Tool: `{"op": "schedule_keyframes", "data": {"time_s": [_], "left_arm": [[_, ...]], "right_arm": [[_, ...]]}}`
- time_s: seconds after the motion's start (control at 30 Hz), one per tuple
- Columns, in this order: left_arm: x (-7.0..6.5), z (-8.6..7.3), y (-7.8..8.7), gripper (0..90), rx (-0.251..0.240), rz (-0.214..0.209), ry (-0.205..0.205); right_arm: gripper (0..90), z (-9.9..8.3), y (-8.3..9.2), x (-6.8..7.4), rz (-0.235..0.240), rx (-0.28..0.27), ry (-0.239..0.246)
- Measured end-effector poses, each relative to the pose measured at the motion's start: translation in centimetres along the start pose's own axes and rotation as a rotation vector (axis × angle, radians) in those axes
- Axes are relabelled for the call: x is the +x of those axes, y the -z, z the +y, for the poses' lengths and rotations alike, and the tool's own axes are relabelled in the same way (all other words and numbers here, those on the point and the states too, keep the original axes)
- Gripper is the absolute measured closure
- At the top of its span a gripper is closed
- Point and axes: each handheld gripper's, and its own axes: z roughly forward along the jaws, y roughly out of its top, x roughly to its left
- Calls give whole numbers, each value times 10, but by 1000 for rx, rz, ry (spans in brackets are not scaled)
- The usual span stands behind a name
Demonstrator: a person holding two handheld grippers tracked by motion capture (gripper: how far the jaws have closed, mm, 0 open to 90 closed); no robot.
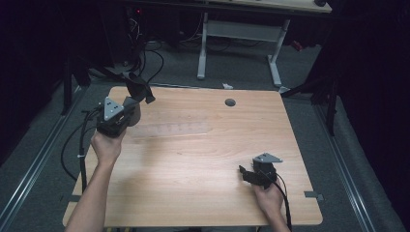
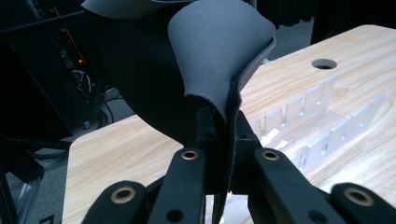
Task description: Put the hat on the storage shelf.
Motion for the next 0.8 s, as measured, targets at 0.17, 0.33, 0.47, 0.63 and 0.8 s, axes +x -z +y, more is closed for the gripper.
{"op": "schedule_keyframes", "data": {"time_s": [0.17,0.33,0.47,0.63,0.8], "left_arm": [[1,-4,-7,867,14,10,-8],[3,-9,-12,867,20,14,-1],[5,-13,-16,867,28,18,7],[6,-16,-18,867,28,24,12],[5,-20,-19,867,35,27,17]], "right_arm": [[355,0,0,0,-1,0,0],[355,0,0,0,-1,0,0],[355,0,0,0,-1,0,0],[355,0,0,0,-1,0,0],[355,0,0,0,-1,0,0]]}}
